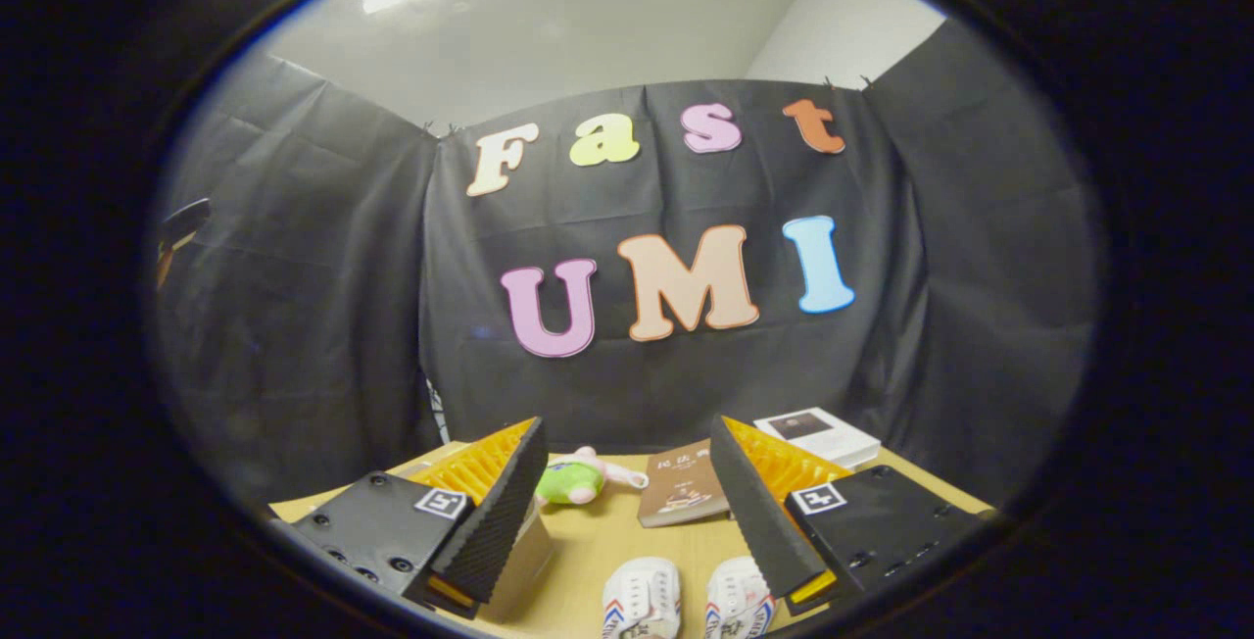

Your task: Open the storage box then place both shoes into the box .Put the left shoe in first, then the right shoe, with the right side of both shoes facing outward in a uniform manner.

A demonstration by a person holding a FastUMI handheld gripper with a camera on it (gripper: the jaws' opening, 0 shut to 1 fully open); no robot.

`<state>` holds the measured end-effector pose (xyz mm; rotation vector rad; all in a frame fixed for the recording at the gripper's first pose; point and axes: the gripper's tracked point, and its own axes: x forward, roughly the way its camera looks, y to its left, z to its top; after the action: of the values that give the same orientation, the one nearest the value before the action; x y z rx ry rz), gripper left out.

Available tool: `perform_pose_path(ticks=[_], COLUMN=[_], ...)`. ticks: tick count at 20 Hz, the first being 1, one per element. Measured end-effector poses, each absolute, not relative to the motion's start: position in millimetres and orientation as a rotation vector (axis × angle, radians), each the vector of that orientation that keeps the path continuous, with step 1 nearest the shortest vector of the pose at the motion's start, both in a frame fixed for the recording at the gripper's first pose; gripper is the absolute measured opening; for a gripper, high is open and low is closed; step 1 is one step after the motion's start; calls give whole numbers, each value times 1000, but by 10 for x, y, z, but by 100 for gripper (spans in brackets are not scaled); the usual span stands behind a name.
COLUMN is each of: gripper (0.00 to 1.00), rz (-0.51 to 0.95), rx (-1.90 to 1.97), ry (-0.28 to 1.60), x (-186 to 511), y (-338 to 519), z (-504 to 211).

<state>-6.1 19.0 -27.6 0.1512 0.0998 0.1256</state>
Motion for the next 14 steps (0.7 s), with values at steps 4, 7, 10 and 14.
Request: perform_pose_path(ticks=[4,7,10,14], gripper=[100,100,100,100], rz=[212,255,286,354], rx=[304,426,587,757], ry=[202,313,426,550], x=[-134,-190,-229,-305], y=[349,420,514,708], z=[-610,-949,-1230,-1460])
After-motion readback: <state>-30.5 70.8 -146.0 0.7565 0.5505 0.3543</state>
